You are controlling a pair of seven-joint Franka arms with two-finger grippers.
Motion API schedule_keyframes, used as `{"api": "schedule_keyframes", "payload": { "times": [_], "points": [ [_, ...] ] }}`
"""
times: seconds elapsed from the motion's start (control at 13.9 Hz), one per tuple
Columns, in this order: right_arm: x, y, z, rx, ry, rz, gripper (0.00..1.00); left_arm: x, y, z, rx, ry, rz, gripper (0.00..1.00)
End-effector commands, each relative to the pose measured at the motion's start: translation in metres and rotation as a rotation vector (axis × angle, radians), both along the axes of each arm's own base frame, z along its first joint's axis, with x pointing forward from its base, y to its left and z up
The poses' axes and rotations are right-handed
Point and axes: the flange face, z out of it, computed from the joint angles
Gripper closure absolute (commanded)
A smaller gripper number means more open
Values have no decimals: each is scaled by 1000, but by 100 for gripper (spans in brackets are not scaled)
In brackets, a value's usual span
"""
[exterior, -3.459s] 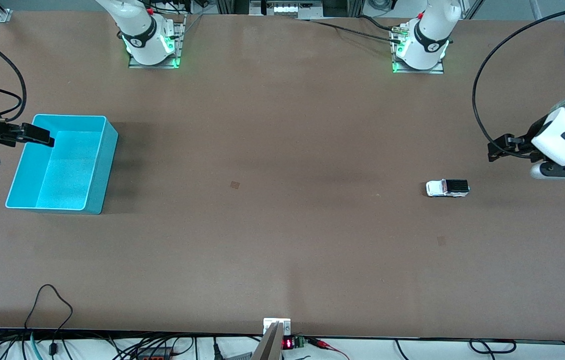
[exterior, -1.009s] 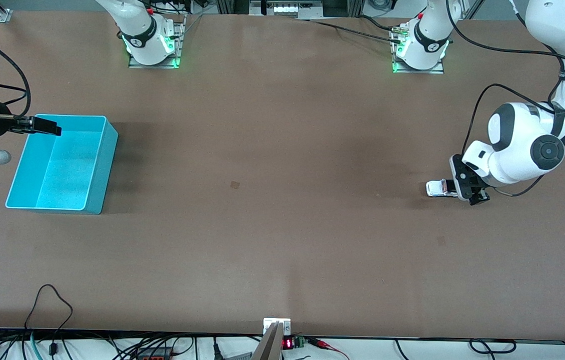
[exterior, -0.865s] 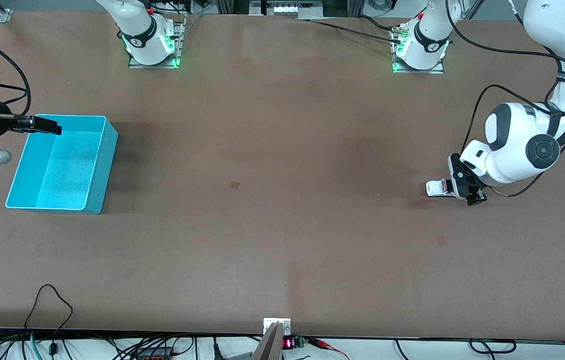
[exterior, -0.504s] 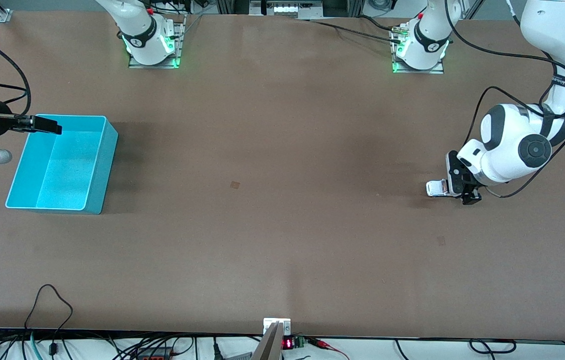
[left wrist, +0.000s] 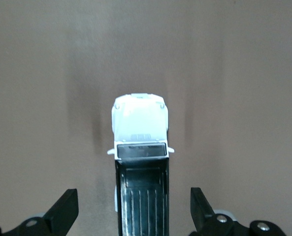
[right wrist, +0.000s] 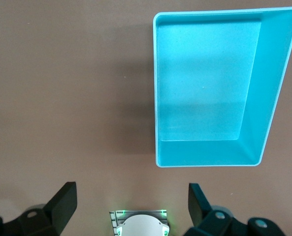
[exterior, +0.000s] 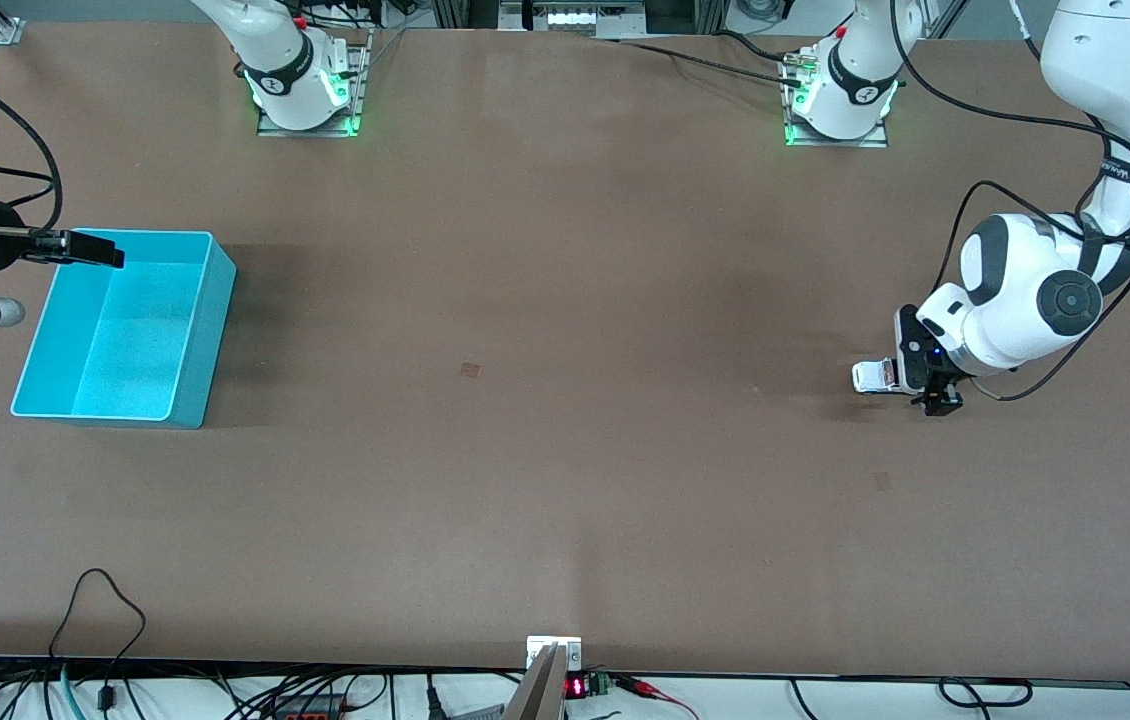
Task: Wind and store white jeep toy
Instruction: 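Press the jeep onto the table and drag it backward with the left gripper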
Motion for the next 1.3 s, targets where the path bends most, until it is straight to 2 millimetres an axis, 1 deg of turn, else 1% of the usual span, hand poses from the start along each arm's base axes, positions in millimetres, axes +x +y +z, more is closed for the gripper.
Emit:
{"api": "schedule_keyframes", "payload": {
  "times": [0.0, 0.58, 0.72, 0.94, 1.08, 1.22],
  "points": [
    [-2, 1, 5, -3, 4, -9, 0, -5, 3, -7, 3, 4, -24, 0],
    [-2, 1, 5, -4, 4, -8, 0, -8, 2, -16, 1, 20, -26, 0],
    [-2, 1, 5, -2, 4, -6, 0, -11, 2, -20, -2, 31, -25, 3],
    [-2, 1, 5, -2, 4, -6, 0, -11, 2, -22, -2, 34, -25, 3],
    [-2, 1, 5, -2, 4, -6, 0, -13, 1, -23, -3, 38, -25, 8],
    [-2, 1, 5, -4, 5, -8, 0, -13, 1, -23, -2, 38, -28, 15]
  ]
}}
